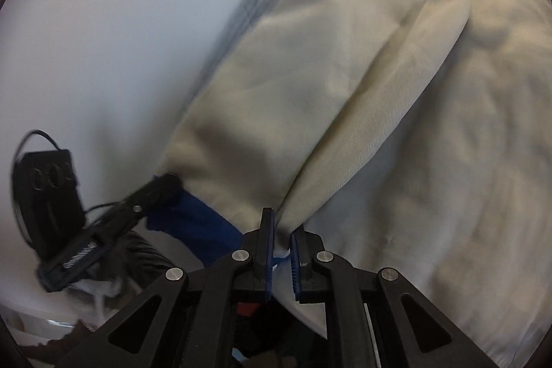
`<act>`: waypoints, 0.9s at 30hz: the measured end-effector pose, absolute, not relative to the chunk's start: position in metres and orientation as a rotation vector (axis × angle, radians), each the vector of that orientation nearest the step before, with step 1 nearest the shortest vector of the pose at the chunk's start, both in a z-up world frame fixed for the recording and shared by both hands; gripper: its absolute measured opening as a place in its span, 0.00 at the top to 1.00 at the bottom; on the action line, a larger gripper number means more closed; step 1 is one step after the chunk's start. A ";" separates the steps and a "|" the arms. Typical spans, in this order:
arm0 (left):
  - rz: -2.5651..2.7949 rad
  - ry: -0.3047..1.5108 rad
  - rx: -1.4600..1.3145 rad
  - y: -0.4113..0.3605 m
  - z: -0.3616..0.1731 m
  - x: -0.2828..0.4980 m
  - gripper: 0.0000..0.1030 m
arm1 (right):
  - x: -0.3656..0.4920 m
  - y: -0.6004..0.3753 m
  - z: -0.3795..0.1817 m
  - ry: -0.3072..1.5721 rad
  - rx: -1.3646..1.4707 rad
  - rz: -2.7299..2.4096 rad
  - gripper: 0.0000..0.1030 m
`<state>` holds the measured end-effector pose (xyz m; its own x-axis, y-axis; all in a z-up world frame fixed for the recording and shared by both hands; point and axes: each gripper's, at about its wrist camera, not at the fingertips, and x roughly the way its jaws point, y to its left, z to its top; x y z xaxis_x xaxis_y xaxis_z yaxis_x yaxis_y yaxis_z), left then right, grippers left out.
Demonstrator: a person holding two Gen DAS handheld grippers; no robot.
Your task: Fold large clothes
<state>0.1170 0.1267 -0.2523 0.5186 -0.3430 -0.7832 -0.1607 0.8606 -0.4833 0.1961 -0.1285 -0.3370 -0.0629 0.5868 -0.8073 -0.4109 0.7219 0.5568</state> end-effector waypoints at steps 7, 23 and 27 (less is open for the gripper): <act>-0.103 0.996 -0.531 0.135 -0.260 0.105 0.96 | 0.194 -0.116 -0.279 1.262 -0.062 0.847 0.69; -0.104 0.969 -0.516 0.136 -0.258 0.100 0.96 | 0.346 -0.060 -0.213 1.036 -0.151 0.629 0.67; -0.106 0.965 -0.511 0.137 -0.259 0.100 0.96 | 0.385 -0.030 -0.214 1.036 -0.174 0.575 0.67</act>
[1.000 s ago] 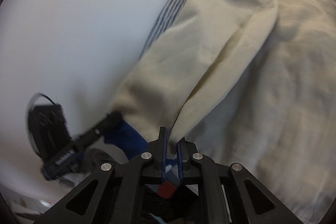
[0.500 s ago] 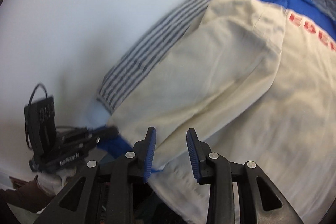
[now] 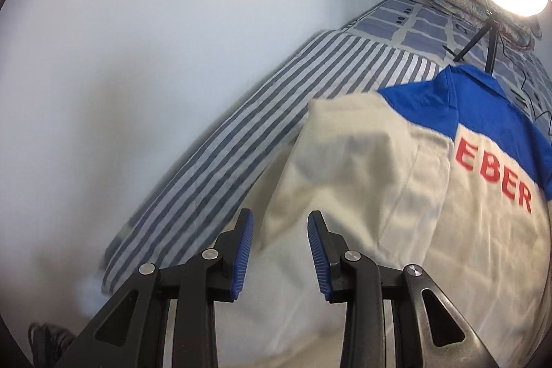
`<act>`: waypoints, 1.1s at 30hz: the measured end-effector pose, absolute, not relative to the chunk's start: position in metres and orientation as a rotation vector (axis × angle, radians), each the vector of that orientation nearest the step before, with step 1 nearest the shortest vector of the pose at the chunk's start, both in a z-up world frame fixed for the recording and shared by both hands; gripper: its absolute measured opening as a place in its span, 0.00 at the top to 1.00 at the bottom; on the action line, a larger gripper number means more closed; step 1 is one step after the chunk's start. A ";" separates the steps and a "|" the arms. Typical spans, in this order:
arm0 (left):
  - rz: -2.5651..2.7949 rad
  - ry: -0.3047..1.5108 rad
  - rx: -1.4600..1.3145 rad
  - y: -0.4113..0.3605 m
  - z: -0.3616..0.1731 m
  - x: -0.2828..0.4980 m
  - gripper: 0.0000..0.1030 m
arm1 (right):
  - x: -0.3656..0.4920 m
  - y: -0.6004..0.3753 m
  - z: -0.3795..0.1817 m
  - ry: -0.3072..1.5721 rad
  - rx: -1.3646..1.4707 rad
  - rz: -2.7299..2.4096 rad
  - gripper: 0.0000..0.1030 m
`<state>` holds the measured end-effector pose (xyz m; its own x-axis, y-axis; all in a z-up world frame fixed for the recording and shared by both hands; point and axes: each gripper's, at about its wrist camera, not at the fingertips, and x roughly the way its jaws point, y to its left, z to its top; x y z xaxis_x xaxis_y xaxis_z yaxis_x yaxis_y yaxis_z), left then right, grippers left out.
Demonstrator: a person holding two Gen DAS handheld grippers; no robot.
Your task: Fold large clothes
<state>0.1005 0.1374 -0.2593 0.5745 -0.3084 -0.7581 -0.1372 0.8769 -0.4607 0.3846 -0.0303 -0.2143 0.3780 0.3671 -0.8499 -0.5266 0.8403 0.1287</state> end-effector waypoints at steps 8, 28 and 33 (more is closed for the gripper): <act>-0.117 0.965 -0.518 0.138 -0.260 0.101 0.96 | 0.436 0.019 -0.245 1.084 -0.250 0.482 0.67; -0.008 1.011 -0.579 0.164 -0.278 0.105 0.96 | 0.499 0.040 -0.269 1.123 -0.149 0.415 1.00; 0.019 1.016 -0.536 0.160 -0.276 0.106 0.90 | 0.493 0.038 -0.277 1.129 -0.078 0.534 0.74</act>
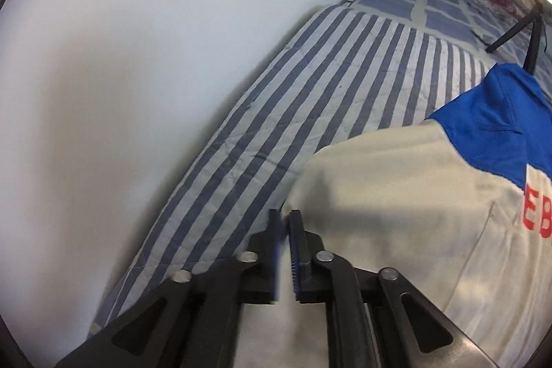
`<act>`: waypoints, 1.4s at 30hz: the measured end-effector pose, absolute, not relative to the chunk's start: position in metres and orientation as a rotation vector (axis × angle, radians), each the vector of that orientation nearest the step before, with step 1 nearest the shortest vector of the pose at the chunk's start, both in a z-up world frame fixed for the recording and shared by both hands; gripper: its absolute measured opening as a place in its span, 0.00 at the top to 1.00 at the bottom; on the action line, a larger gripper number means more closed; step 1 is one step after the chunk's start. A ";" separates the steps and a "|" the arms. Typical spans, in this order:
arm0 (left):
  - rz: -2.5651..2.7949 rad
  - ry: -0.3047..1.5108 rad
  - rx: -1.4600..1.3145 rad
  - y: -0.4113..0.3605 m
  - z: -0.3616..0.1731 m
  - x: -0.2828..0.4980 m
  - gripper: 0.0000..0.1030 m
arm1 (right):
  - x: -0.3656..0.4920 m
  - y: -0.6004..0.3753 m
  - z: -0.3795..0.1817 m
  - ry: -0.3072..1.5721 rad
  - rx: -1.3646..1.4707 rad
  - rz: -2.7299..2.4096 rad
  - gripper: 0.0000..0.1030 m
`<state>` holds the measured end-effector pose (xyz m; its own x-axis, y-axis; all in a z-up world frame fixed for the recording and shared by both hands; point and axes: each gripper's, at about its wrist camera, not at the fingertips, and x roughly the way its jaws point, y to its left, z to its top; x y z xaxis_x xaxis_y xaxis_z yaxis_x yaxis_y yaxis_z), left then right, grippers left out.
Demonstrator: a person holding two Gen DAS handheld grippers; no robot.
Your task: Fold large clothes
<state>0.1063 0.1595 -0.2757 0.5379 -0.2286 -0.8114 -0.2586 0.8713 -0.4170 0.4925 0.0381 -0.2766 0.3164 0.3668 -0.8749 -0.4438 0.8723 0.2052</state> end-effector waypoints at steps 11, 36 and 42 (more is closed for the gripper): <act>0.007 0.936 -0.500 0.162 -0.252 0.103 0.87 | 0.491 -0.087 -0.260 0.966 -0.031 0.366 0.77; -0.028 0.995 -0.800 0.196 -0.273 0.112 0.58 | 0.402 -0.070 -0.323 1.082 -0.171 0.534 0.78; -0.018 1.029 -0.775 0.200 -0.278 0.116 0.58 | 0.389 -0.062 -0.320 1.054 -0.276 0.528 0.78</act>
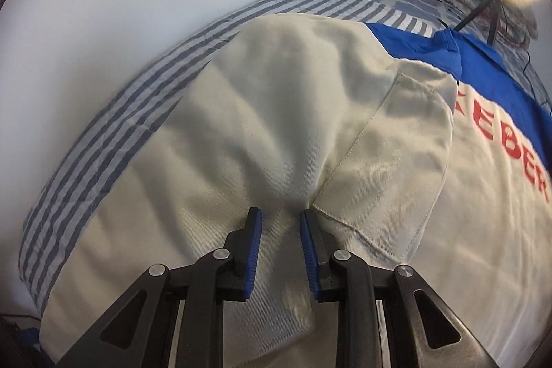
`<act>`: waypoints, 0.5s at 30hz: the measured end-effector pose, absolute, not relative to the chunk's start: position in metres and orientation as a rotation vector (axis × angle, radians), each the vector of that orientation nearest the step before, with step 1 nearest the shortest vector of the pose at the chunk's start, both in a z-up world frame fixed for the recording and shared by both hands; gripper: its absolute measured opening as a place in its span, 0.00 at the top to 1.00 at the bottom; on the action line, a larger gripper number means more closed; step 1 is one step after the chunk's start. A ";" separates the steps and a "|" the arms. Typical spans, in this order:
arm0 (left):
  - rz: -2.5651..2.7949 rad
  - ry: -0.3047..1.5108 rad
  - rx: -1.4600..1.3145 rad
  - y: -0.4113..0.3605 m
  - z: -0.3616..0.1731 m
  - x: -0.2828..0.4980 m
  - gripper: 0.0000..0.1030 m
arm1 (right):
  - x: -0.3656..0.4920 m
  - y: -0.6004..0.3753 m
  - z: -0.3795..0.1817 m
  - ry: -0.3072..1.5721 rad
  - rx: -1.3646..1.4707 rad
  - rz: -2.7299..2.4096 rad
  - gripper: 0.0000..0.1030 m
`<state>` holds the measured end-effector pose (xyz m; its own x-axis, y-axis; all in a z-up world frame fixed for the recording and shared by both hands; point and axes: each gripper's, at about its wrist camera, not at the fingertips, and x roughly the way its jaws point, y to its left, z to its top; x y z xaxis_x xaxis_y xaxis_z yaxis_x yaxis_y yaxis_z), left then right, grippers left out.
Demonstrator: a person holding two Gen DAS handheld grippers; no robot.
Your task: Fold large clothes
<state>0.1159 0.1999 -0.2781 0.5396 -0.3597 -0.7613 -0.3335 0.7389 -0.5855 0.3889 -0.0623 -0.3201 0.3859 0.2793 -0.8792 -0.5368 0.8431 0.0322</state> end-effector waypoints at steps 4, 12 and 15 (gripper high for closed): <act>-0.028 1.044 -0.770 0.198 -0.282 0.124 0.58 | 0.348 -0.083 -0.292 1.038 -0.180 0.633 0.78; -0.034 1.065 -0.882 0.208 -0.296 0.135 0.58 | 0.227 -0.090 -0.298 1.142 -0.078 0.866 0.78; -0.045 1.071 -0.902 0.211 -0.298 0.135 0.58 | 0.199 -0.080 -0.314 1.171 -0.109 0.894 0.78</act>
